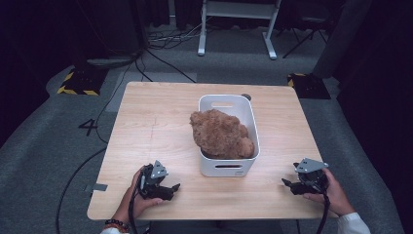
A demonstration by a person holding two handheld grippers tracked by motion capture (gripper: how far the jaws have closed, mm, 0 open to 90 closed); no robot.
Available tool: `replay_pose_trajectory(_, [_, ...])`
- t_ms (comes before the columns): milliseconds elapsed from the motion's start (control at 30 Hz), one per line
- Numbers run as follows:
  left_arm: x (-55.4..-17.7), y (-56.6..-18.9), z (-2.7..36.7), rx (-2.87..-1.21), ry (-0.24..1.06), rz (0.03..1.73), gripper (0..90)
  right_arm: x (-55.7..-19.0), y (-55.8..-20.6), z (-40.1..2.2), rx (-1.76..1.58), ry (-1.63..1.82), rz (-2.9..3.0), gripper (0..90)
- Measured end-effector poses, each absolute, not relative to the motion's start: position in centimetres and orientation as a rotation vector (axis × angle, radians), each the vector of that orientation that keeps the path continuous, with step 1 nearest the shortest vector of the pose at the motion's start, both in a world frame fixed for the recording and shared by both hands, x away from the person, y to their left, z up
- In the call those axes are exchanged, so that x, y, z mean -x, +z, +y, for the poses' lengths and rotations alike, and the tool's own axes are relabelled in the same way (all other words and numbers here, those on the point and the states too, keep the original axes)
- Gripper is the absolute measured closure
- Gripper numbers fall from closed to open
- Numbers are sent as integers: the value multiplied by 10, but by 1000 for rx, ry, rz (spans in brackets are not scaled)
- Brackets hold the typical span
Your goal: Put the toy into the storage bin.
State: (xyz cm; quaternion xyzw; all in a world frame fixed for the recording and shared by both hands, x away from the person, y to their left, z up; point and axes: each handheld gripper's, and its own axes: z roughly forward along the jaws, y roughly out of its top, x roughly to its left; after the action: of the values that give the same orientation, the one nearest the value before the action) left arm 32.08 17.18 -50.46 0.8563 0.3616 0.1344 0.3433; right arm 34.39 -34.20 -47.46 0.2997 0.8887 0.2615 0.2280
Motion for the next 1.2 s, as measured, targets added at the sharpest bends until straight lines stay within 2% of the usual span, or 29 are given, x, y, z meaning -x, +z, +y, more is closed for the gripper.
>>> replay_pose_trajectory(833, [-321,-505,172,-2223,348,943,154,-331,-493,-383,-974,875,2413,241])
replay_pose_trajectory(1200, [-321,-505,172,-2223,350,943,153,-333,-504,-402,-1085,1028,2366,166])
